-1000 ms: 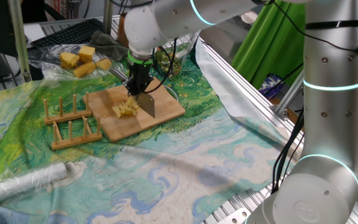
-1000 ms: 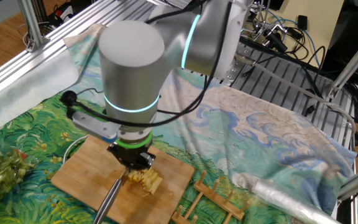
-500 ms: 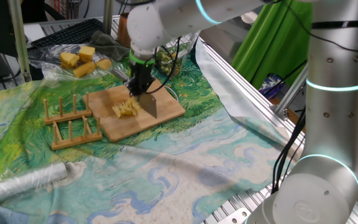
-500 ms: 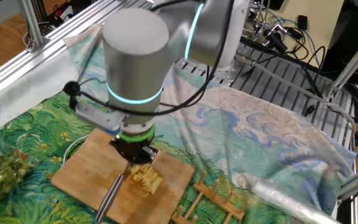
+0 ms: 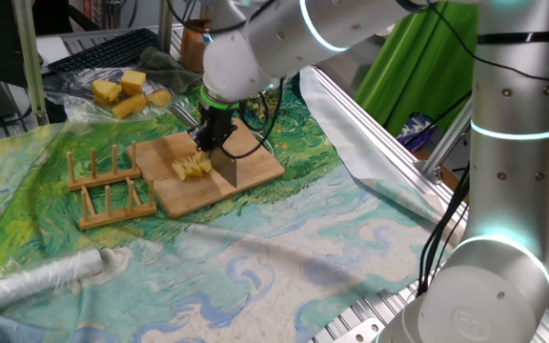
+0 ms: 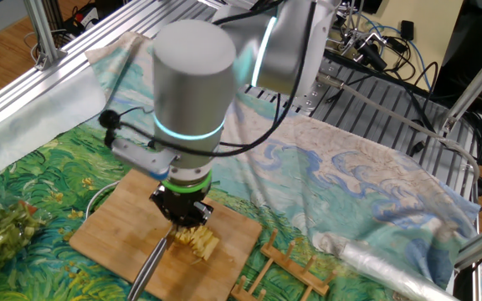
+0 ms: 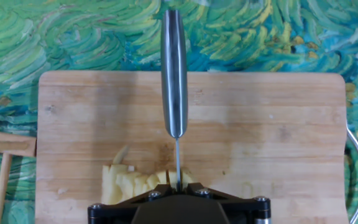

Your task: Chop the potatoes

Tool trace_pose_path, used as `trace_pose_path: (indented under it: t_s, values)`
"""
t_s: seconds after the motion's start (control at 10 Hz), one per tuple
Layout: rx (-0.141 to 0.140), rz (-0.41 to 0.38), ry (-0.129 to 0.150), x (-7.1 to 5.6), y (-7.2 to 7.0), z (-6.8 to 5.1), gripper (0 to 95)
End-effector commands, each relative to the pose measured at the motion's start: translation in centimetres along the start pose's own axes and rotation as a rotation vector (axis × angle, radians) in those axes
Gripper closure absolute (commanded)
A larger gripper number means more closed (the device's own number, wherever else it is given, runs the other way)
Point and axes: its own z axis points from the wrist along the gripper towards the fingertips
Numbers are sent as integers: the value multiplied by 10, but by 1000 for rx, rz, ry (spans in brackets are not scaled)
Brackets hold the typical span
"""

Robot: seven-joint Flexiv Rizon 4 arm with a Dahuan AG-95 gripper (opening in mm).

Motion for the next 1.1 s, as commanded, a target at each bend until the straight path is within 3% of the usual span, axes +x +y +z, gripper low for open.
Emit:
trace_pose_path:
  t_s: [0.1, 0.2, 0.5, 0.8, 1.1]
  values:
    - [-4, -10, 39, -1, -7, -7, 950]
    - [-8, 4, 51, 3, -7, -21, 950]
    - [2, 2, 45, 6, -9, -30, 950]
    - [10, 7, 44, 8, -9, -49, 950]
    - [4, 7, 30, 8, -8, -48, 950]
